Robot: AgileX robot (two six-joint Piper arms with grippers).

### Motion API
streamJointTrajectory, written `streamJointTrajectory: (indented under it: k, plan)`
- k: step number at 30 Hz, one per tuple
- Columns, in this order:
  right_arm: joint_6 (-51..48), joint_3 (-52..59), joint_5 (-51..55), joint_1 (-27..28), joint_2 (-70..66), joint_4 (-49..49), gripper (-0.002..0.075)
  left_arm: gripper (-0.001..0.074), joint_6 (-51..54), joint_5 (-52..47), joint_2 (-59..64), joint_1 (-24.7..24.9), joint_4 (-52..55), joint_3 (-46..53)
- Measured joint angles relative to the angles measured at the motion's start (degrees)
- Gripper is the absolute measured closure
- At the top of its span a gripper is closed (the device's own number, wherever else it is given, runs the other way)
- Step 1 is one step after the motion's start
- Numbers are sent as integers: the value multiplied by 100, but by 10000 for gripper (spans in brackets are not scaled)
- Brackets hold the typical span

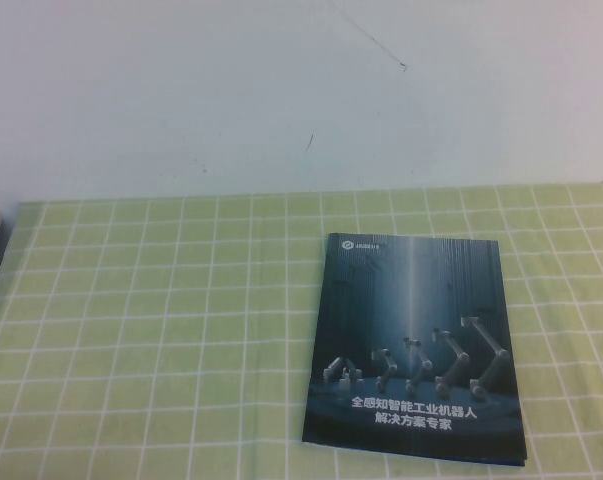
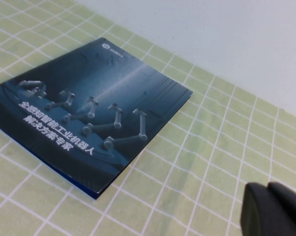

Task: Close book
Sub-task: 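Close the open booklet and leave it lying on the table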

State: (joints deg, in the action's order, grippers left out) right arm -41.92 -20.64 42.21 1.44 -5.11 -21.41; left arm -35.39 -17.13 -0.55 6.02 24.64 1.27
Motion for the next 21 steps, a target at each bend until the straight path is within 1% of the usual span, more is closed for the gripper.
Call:
streamJointTrajectory:
  k: [2,4,5,8,9,11,13,21]
  plan:
    - [0,0,0,0,0,0,729,739,32,0,-11,0,-204,0]
    - [0,0,0,0,0,0,729,739,357,0,-11,0,-786,0]
    - [0,0,0,0,0,0,729,739,620,-9,-22,0,-1065,0]
    - [0,0,0,0,0,0,729,739,1930,-23,-22,0,-1958,-10]
    - [0,0,0,0,0,0,729,739,2351,-35,-22,0,-2133,-10]
    - [0,0,0,0,0,0,729,739,2849,-47,-22,0,-2305,-10]
    - [0,0,0,0,0,0,729,739,3038,-47,-22,-38,-2378,-10]
    - [0,0,0,0,0,0,729,739,3159,-47,-22,-325,-2383,-10]
